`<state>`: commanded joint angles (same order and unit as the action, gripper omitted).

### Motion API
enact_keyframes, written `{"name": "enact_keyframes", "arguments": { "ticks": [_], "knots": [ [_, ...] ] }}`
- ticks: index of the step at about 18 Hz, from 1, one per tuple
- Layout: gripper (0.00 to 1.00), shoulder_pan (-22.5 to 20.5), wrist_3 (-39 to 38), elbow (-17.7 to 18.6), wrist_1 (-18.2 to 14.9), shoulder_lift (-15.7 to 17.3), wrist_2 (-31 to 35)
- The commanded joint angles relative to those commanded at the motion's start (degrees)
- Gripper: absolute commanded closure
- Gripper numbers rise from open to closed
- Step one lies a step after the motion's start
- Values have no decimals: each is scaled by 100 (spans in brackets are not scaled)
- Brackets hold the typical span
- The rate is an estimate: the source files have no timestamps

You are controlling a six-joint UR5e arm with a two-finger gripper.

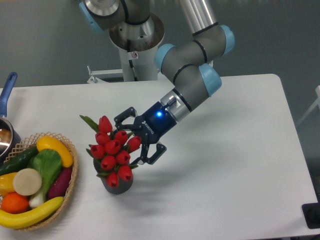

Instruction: Insert the flowers into the vase

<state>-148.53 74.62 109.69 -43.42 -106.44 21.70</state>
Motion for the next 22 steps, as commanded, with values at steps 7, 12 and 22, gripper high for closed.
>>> {"name": "enact_keyframes", "arguments": {
  "ticks": [7,12,22],
  "knots": [
    [0,-18,9,105,0,413,1063],
    [0,-35,9,141,-9,685,1317],
    [0,-517,0,141,-35,1907,4781]
  ]
}}
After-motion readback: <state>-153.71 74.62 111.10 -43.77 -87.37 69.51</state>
